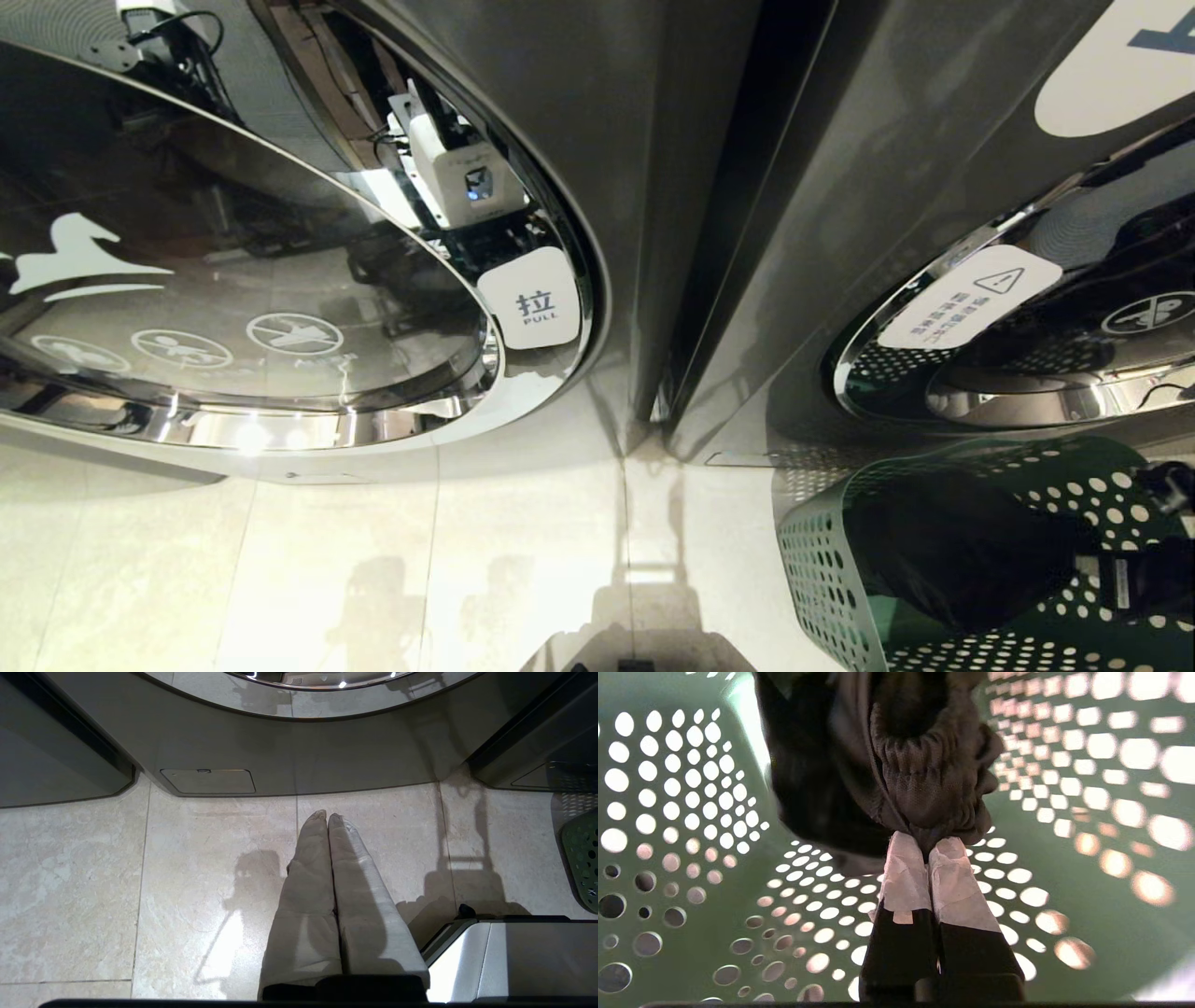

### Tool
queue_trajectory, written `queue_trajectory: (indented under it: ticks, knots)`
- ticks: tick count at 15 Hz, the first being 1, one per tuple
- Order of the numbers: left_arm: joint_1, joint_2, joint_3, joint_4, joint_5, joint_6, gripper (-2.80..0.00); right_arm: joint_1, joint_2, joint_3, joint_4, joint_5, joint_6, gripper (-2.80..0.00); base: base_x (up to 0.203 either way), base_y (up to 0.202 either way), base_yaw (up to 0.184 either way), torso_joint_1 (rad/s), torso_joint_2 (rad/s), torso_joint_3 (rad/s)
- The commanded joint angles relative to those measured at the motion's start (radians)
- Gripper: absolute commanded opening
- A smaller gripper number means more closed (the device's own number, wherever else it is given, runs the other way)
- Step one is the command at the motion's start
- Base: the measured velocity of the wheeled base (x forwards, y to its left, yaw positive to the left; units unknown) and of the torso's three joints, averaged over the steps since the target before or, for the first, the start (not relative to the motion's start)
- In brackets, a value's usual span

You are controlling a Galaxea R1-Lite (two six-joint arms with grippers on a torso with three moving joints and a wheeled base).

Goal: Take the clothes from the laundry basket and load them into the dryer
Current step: Take the clothes out of the basket

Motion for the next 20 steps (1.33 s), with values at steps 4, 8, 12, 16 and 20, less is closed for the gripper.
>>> queue_trajectory:
  ticks: [4, 8, 12, 16, 20]
  knots:
    - [0.000, 0.000, 0.000, -0.001, 0.002, 0.000, -2.80, -0.022, -0.200, 0.066, 0.005, -0.051, -0.001, -2.80, 0.000, 0.000, 0.000, 0.000, 0.00, 0.000]
    - [0.000, 0.000, 0.000, -0.001, 0.000, 0.000, -2.80, -0.023, -0.415, 0.050, 0.174, -0.121, -0.001, -2.80, 0.000, 0.000, 0.000, 0.000, 0.00, 0.000]
    - [0.000, 0.000, 0.000, -0.001, 0.001, 0.000, -2.80, -0.022, -0.578, -0.081, 0.449, -0.207, 0.059, -2.80, 0.000, 0.000, 0.000, 0.000, 0.00, 0.000]
    - [0.000, 0.000, 0.000, -0.001, 0.000, 0.000, -2.80, -0.022, -0.668, -0.188, 0.461, -0.234, 0.101, -2.80, 0.000, 0.000, 0.000, 0.000, 0.00, 0.000]
    - [0.000, 0.000, 0.000, -0.001, 0.002, 0.000, -2.80, -0.022, -0.803, -0.263, 0.485, -0.260, 0.101, -2.80, 0.000, 0.000, 0.000, 0.000, 0.00, 0.000]
